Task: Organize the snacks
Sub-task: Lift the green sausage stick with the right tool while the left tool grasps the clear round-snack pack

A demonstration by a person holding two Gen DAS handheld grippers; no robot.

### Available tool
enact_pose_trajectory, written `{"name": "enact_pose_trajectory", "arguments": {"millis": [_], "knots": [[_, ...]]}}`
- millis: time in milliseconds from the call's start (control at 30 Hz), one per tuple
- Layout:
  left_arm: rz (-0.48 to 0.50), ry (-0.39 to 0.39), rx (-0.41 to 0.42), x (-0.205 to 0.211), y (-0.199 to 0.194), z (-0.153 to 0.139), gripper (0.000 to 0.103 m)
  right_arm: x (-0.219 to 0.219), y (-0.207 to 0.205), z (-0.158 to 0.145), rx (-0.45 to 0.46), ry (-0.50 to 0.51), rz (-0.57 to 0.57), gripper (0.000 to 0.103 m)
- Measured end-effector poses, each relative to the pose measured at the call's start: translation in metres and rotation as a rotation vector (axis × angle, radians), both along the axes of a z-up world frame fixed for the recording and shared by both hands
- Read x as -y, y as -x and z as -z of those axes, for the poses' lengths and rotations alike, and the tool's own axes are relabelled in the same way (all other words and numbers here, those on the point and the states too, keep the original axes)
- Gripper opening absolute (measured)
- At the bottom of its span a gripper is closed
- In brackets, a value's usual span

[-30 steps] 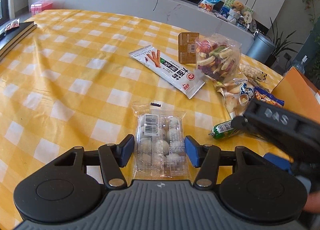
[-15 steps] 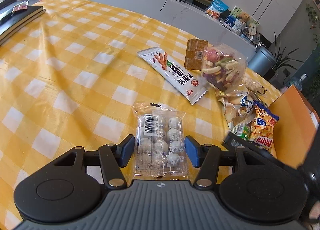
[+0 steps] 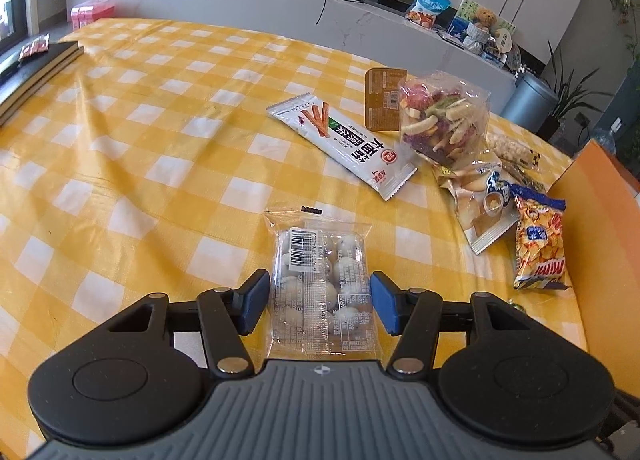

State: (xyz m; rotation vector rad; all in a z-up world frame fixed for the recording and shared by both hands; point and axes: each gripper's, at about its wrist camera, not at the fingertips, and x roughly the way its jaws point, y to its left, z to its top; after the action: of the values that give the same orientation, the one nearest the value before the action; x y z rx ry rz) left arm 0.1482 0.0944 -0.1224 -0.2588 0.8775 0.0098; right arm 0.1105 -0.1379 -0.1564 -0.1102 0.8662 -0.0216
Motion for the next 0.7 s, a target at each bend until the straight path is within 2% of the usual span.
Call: {"name": "enact_pose_trajectory", "arguments": {"millis": [100, 233, 400, 467, 500, 533, 700], "knots": [[0.014, -0.049, 0.005, 0.006, 0.001, 0.001, 0.066, 0.002, 0.002, -0.002, 0.0, -0.017, 0.007, 0.021], [0.009, -0.043, 0.004, 0.005, 0.001, 0.0, 0.066, 0.008, 0.005, -0.002, 0.01, -0.035, -0.009, 0.021], [0.015, -0.063, 0.009, 0.008, 0.002, 0.001, 0.066, 0.024, 0.005, -0.003, 0.004, -0.11, -0.017, 0.021], [0.016, -0.072, 0.01, 0.009, 0.002, 0.001, 0.066, 0.026, 0.004, -0.002, 0.0, -0.12, -0.045, 0.028], [0.017, -0.075, 0.01, 0.01, 0.002, 0.001, 0.066, 0.027, 0.003, -0.002, -0.002, -0.132, -0.059, 0.04], [0.017, -0.078, 0.009, 0.01, 0.002, 0.001, 0.067, 0.027, 0.002, -0.002, -0.003, -0.146, -0.069, 0.045], [0.017, -0.082, 0.009, 0.01, 0.002, 0.001, 0.069, 0.019, 0.0, 0.001, 0.006, -0.1, -0.074, 0.046]]}}
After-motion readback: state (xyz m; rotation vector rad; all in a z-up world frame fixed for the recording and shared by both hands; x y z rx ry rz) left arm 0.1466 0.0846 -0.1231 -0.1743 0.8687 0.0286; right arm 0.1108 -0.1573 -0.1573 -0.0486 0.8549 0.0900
